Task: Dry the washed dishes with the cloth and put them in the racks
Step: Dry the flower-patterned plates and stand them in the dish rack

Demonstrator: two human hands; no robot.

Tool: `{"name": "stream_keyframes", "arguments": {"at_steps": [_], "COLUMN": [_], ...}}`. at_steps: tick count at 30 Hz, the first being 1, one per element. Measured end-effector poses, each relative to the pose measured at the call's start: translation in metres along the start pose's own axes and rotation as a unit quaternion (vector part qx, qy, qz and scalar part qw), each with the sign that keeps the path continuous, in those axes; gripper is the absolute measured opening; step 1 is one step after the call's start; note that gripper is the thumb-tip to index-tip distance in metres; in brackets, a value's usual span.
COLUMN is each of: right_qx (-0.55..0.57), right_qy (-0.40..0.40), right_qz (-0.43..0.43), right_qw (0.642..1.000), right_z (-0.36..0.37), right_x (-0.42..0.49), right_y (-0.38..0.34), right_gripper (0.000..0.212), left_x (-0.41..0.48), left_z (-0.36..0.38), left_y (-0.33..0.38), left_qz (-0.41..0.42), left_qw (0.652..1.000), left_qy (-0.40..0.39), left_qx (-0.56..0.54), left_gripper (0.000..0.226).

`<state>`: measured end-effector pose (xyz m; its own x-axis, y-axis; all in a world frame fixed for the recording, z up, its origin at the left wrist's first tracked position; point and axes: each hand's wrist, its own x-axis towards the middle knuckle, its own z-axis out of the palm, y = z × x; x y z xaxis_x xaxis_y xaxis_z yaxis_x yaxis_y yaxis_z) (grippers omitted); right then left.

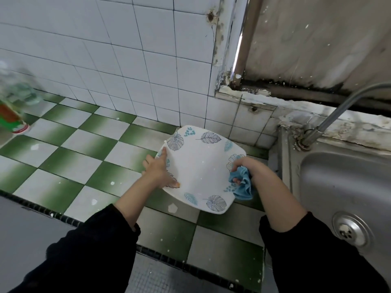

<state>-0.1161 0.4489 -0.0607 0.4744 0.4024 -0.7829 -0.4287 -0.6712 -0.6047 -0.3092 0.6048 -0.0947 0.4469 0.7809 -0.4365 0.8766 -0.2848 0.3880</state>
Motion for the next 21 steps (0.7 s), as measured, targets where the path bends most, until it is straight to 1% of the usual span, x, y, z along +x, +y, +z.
{"name": "stream_keyframes", "arguments": {"at_steps": [3,7,12,15,18,20,21], "right_qx": [0.036,0.077,0.144,0.182,0.217,0.239,0.245], "right_qy": [-0.010,-0.012,-0.028,-0.045,-0.054,-0.056,-0.054], "right_qz": [-0.024,-0.053,-0.054,-0.071,-0.076,-0.074,-0.075], "right_qw": [0.999,0.996,0.988,0.980,0.972,0.967,0.965], "right_z": [-0.016,-0.042,-0.091,-0.123,-0.155,-0.176,-0.186], "right_x": [-0.023,-0.060,-0.098,-0.120,-0.136,-0.141,-0.143], "right_y": [0.001,0.003,0.017,0.030,0.049,0.066,0.075], "right_gripper": [0.002,0.002,0.013,0.010,0.013,0.019,0.026], "left_x": [-0.019,-0.047,-0.083,-0.104,-0.127,-0.145,-0.155], "left_z": [-0.021,-0.040,-0.049,-0.046,-0.036,-0.027,-0.022], "left_y": [0.015,0.040,0.084,0.113,0.140,0.157,0.166], "left_qz": [0.026,0.051,0.066,0.065,0.077,0.092,0.101], "left_qw": [0.999,0.998,0.996,0.995,0.993,0.991,0.990], "left_qy": [0.015,0.021,0.002,-0.007,-0.009,-0.012,-0.011], "left_qx": [0.016,0.030,0.060,0.076,0.087,0.094,0.100], "left_gripper": [0.135,0.135,0.134,0.135,0.135,0.133,0.132]}}
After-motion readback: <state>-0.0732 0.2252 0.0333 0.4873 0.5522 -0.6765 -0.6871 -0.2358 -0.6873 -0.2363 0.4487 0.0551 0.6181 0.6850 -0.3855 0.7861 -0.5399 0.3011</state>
